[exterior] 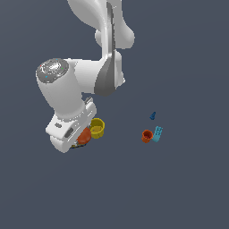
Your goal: Pick up a designated object from a clutter of objects.
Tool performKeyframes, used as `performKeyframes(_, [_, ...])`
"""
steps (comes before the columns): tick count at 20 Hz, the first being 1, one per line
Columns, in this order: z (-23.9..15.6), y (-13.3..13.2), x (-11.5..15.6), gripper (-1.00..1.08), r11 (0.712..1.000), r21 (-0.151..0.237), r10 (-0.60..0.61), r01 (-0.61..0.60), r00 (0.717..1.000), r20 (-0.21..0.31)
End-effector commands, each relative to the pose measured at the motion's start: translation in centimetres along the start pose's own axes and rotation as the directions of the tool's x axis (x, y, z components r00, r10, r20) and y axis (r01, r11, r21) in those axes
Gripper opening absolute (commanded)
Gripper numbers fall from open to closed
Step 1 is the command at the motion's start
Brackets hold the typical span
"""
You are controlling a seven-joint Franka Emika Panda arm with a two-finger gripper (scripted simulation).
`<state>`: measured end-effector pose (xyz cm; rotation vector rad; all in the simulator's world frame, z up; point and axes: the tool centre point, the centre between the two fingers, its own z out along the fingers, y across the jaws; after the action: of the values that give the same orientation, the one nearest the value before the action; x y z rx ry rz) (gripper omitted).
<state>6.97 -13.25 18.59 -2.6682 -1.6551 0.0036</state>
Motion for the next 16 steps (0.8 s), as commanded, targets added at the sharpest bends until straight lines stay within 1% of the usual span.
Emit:
performKeyframes(1, [-2.8,-0.9,-0.2,-1.0,1.0,-0.002,0.0,0.0,1.0,0.0])
performKeyframes(9, [-11.4,-3.6,-0.7,-1.0,1.0,-0.002,0.0,0.0,1.0,0.0])
performKeyframes(16, [-17.0,-5.1,-1.0,-1.0,1.0,-0.003,0.0,0.0,1.0,-0.001])
